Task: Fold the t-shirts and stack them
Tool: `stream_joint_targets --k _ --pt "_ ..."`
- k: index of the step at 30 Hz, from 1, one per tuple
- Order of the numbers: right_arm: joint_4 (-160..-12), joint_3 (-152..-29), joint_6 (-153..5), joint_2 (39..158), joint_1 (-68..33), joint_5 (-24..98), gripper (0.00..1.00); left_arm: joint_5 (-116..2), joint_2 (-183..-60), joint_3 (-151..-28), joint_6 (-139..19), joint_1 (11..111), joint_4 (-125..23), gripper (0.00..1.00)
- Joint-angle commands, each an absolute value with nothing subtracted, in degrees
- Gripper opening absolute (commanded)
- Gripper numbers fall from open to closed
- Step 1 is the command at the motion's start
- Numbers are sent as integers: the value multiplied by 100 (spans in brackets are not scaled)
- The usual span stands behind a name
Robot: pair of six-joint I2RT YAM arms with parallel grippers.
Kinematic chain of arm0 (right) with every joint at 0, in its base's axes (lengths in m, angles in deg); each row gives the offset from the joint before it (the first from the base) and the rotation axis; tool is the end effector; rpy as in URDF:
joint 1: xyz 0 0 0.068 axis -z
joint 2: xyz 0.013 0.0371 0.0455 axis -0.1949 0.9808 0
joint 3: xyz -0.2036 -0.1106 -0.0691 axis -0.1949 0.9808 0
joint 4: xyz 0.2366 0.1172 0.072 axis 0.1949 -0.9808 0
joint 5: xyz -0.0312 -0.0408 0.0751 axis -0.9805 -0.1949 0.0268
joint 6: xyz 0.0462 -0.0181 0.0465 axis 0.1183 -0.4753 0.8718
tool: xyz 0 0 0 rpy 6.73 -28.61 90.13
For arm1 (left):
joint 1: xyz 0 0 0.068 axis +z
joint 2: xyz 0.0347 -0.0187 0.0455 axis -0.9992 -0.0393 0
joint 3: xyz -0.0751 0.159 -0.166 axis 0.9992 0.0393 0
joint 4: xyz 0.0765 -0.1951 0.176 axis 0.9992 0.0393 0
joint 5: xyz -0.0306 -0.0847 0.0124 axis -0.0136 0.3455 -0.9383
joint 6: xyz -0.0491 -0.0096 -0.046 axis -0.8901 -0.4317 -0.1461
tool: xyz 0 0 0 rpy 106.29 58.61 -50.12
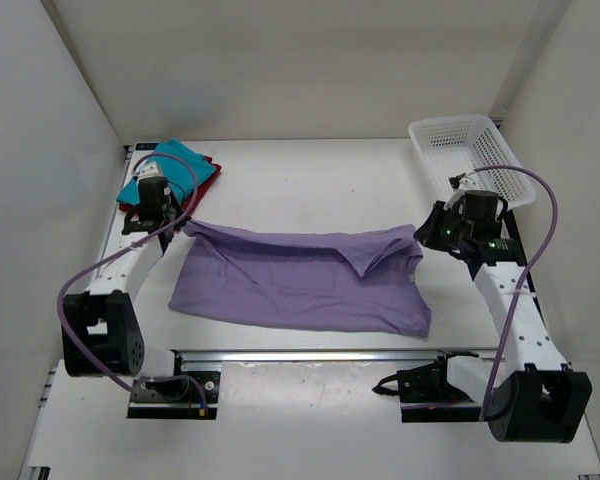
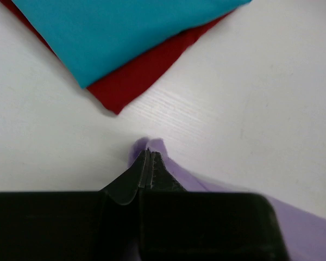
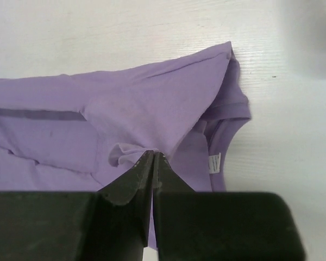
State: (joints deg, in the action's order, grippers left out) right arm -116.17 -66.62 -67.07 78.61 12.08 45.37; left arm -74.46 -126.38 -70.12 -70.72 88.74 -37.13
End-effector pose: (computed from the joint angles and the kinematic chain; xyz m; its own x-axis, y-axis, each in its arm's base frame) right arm 0.2704 0.0111 0.2534 -0.6678 0.2413 -0.7042 -0.0393 0.9332 0.3571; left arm 0.3373 0.0149 0.1943 -0.5347 -0.3772 -0.7562 -0.3701 0.9090 -0.1917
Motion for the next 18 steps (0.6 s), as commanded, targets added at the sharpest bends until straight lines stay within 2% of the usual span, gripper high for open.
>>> stream_joint_targets --k 1,6,11,15,18 --pt "-11733 -6283 -6756 7273 1326 4661 0 -7854 -11922 -6740 -6983 8854 -3857 1" --pt "-11987 -5641 -6774 6788 1564 4574 0 -7916 -11912 -6193 -6930 8687 -3824 4" --pt "-12295 -5376 -6730 6691 1344 4002 0 -7134 -12027 -5904 -7360 9407 -3576 6" --pt "-12462 -5376 -6625 6664 844 3528 0 -7195 -11921 -5692 -7422 9232 -3533 14" --pt "-12576 -5438 -6580 6796 650 3255 0 -6801 -11843 -5456 -7606 9495 -3664 28"
